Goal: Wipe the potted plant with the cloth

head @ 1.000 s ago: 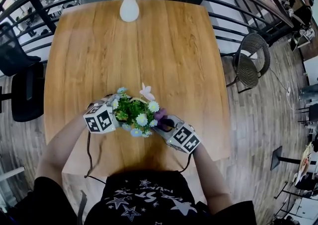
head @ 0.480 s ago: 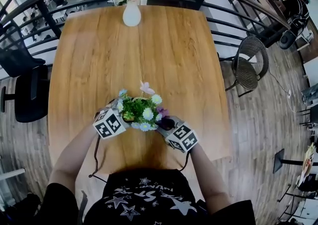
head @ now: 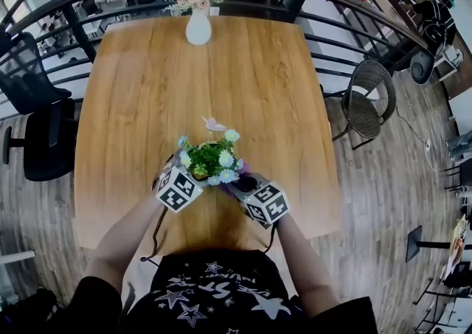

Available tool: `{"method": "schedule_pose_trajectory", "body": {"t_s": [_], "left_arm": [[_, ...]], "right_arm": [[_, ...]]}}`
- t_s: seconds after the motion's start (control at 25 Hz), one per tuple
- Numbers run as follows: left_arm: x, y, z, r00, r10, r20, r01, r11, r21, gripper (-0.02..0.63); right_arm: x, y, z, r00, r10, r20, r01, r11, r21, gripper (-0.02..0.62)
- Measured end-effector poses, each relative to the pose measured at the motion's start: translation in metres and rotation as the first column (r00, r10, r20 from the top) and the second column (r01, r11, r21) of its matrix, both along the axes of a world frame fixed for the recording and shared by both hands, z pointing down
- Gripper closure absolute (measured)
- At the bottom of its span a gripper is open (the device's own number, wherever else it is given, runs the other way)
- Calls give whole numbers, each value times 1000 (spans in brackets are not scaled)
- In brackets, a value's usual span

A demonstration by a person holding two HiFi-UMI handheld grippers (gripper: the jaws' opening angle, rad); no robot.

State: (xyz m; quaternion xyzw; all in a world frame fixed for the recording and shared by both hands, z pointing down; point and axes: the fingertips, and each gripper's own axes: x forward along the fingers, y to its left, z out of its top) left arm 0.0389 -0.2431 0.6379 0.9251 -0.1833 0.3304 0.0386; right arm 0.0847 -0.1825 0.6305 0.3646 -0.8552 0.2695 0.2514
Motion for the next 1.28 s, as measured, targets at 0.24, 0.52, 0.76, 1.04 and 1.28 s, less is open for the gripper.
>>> {"method": "schedule_pose_trajectory", "body": {"t_s": [0.24, 0.52, 0.76, 1.04, 1.28], "left_arm": [[7, 1, 1, 992, -124, -1, 124, 992, -7, 172], [10, 3, 0, 975, -224, -1, 224, 974, -10, 172], [12, 6, 0, 961, -275, -7, 275, 961, -7, 172], [9, 23, -1, 986, -164, 0, 164, 986, -42, 172], [4, 44, -1, 996, -86, 18, 87, 995, -49, 172]], "right_arm": [[-9, 5, -1, 1000, -9, 10, 9, 1000, -2, 512], [-17, 8, -2, 1000, -12, 3, 12, 1000, 8, 512], [-9, 8, -1, 1000, 3, -11, -3, 1000, 11, 512], [5, 5, -1, 999, 39, -16, -39, 999, 10, 512], [13, 2, -1, 998, 61, -22, -61, 998, 12, 512]]}}
